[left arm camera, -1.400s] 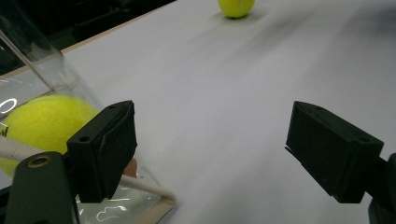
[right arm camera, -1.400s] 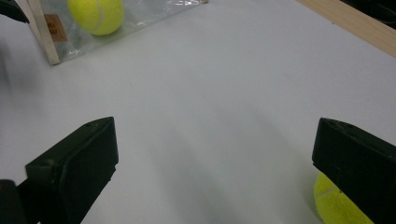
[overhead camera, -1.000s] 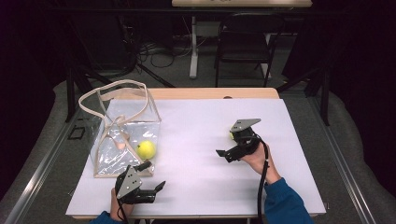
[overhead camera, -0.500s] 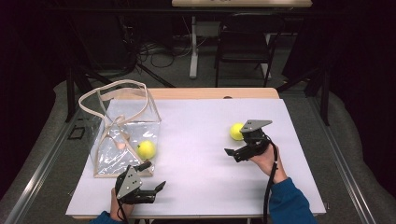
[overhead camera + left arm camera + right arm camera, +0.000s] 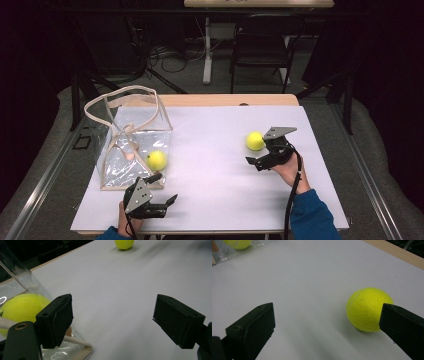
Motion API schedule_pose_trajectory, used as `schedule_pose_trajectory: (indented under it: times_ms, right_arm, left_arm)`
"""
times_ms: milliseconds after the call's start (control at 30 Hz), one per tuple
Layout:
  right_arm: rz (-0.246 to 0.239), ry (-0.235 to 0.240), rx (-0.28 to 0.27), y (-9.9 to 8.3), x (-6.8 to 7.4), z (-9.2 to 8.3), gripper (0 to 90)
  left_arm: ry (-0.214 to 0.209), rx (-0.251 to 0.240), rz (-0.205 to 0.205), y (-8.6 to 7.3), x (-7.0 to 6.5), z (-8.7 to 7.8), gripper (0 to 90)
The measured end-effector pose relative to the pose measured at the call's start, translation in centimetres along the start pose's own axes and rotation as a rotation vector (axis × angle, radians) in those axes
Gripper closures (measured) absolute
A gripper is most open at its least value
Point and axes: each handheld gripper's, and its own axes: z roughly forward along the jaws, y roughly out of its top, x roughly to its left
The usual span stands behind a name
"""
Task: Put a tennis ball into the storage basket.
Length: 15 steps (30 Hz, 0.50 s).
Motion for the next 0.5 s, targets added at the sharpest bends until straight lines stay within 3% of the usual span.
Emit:
schedule_pose_trajectory:
  times_ms: [500]
  right_arm:
    - [0.036, -0.031, 0.006, -0.3, -1.1, 0.0, 0.0]
  left_arm:
    - [-0.008, -0.004, 0.003, 0.0, 0.1, -0.1, 15.9]
